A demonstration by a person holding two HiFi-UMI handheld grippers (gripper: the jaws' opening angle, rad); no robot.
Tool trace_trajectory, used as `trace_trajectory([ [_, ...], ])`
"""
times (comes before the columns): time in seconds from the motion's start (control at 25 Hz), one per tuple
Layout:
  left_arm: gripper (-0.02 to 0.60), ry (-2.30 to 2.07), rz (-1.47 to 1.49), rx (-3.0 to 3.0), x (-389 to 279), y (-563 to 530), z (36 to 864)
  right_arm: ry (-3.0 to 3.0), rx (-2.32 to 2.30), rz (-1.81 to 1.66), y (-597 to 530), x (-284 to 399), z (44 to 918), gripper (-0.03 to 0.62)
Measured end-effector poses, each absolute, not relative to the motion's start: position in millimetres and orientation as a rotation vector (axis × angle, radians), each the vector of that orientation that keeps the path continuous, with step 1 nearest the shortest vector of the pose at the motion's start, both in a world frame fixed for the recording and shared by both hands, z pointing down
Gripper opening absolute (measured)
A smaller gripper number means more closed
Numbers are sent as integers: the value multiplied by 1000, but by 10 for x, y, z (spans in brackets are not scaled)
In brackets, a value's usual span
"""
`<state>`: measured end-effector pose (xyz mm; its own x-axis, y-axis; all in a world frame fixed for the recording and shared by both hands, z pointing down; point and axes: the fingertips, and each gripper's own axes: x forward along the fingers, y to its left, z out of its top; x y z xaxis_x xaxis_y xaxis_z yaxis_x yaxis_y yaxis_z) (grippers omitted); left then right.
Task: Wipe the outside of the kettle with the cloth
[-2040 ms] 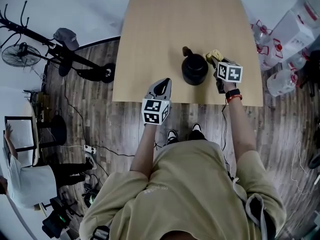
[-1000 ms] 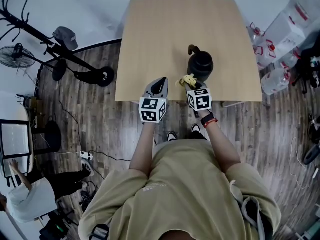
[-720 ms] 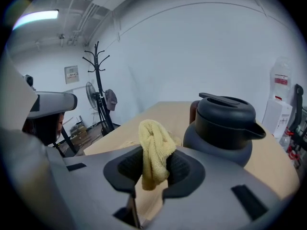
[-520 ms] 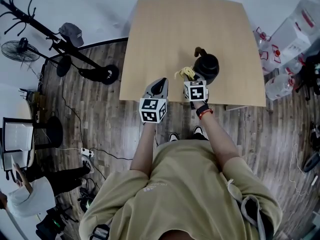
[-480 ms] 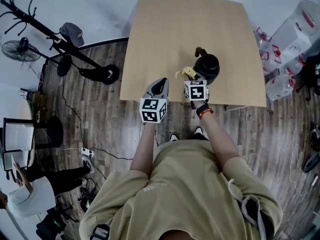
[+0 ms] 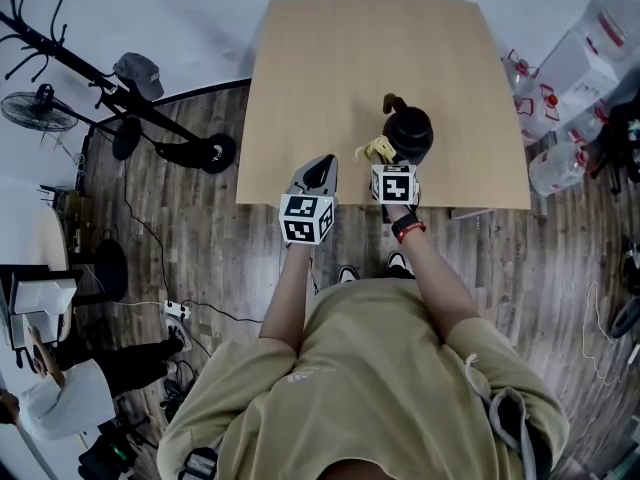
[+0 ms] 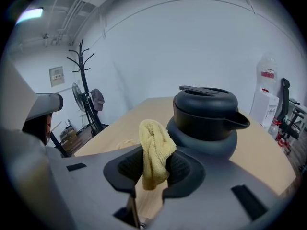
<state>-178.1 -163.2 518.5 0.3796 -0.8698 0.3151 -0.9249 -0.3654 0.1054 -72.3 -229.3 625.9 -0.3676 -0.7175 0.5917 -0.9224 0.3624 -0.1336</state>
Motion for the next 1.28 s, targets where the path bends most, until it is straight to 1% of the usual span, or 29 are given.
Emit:
trace_trajectory([
  [0.76, 25, -1459, 320, 2424, -1097, -1626, 5336, -2227, 1366, 625, -1950, -161, 6388, 114],
  [1.28, 25, -1404, 348, 2451, -602, -1698, 5412, -2162, 1485, 635, -2021, 638, 6411, 111],
])
